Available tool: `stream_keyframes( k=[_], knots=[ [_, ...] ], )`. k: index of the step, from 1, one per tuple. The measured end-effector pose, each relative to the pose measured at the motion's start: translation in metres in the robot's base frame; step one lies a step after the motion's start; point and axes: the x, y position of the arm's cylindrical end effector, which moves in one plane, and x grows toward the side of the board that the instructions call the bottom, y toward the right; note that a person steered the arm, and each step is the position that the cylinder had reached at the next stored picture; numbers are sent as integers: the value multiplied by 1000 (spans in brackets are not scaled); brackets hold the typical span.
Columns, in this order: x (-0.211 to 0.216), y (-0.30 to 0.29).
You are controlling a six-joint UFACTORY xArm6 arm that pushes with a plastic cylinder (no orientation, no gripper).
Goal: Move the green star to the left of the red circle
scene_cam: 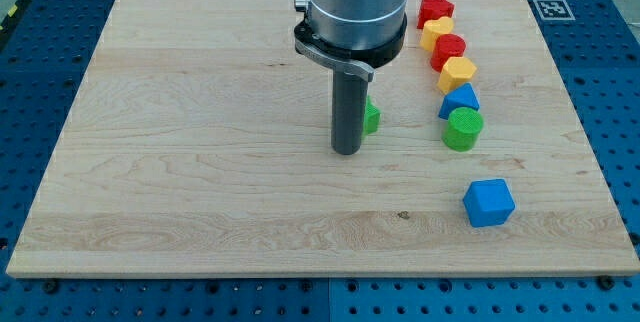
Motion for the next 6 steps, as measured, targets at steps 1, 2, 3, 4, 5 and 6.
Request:
stream_keyframes(
  k=[1,2,3,4,5,6],
  knots=[
    [0,28],
    [0,43],
    [0,36],
    [-5,17],
    [-5,17],
    [-21,18]
  ],
)
